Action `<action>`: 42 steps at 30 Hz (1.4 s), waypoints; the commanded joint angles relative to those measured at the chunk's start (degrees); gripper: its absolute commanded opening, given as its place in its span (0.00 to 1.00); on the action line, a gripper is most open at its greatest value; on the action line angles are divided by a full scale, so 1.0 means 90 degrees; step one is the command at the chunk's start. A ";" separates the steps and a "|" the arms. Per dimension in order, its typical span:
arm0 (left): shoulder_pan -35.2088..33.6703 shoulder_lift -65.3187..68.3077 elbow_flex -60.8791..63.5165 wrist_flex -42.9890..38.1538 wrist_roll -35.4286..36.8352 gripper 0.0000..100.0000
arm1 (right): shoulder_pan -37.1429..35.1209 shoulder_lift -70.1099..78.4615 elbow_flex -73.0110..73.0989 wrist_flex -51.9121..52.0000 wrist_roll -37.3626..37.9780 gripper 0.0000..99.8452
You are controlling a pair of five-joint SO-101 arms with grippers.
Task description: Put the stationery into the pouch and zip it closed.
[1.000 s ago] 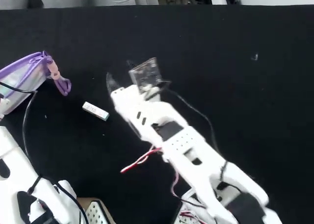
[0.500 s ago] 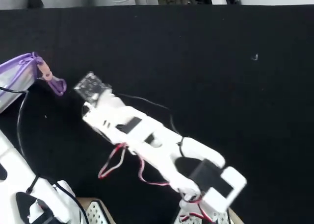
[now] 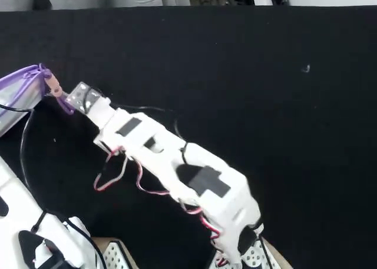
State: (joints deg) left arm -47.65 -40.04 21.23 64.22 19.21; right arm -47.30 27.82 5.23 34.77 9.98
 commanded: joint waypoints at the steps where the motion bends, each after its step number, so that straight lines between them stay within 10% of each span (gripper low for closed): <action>1: -0.0044 -0.0049 -0.0103 -0.0186 -0.0020 0.03 | 0.0020 0.0474 -0.1431 0.0899 0.0078 0.22; 10: -0.0005 -0.0117 -0.0015 -0.0195 -0.0020 0.03 | 0.0068 0.1138 -0.2613 0.1719 0.0088 0.01; 42: 0.3336 -0.0049 -0.1265 0.1397 -0.0049 0.03 | 0.3448 0.1167 -0.7116 0.4962 -0.0801 0.01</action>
State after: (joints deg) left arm -22.33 -40.04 14.11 76.26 19.21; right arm -20.57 39.52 -46.90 73.19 3.82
